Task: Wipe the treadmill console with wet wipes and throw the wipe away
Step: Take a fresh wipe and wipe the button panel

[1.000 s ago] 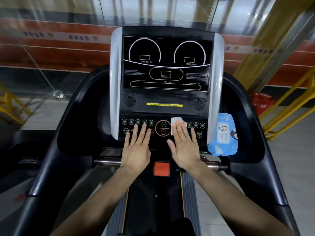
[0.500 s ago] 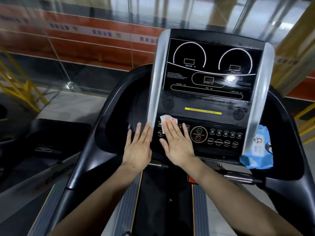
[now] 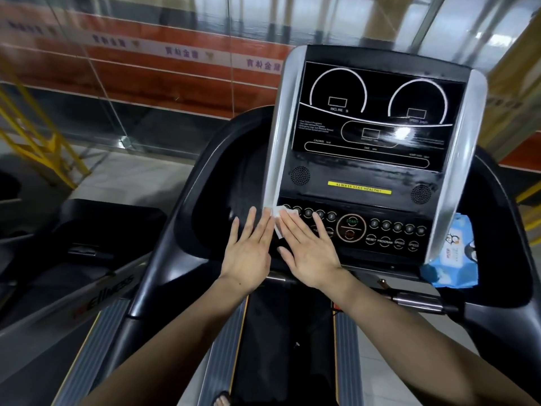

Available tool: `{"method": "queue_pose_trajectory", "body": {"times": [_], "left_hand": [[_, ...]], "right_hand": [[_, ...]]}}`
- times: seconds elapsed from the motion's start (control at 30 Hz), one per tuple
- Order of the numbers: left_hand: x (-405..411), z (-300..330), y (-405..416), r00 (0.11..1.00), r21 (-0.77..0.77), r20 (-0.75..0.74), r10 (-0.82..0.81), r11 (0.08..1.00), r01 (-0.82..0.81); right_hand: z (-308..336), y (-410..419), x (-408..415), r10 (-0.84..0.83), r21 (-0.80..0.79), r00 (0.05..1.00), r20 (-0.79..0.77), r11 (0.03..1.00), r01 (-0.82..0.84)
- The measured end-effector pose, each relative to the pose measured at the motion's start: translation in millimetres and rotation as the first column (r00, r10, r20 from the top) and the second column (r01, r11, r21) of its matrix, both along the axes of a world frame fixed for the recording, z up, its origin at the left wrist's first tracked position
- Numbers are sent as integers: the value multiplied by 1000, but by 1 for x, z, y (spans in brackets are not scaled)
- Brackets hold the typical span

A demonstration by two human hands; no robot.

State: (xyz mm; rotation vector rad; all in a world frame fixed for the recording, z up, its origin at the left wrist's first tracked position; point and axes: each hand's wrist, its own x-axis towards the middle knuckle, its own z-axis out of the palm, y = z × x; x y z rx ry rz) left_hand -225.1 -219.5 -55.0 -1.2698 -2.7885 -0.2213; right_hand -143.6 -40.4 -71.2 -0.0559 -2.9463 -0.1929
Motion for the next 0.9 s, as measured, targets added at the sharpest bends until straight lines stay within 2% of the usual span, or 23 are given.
{"method": "queue_pose_trajectory", "body": {"times": [0.23, 0.57, 0.9], "left_hand": [[32, -3, 47, 998, 25, -21, -51, 998, 51], [98, 0, 137, 992, 14, 24, -120, 993, 120], [146, 7, 189, 989, -33, 18, -149, 988, 150]], "right_hand": [[-6, 55, 51, -79, -29, 997, 14, 996, 80], [-6, 152, 137, -213, -56, 977, -18, 976, 211], [-5, 210, 179, -329, -118, 944, -28, 939, 323]]}}
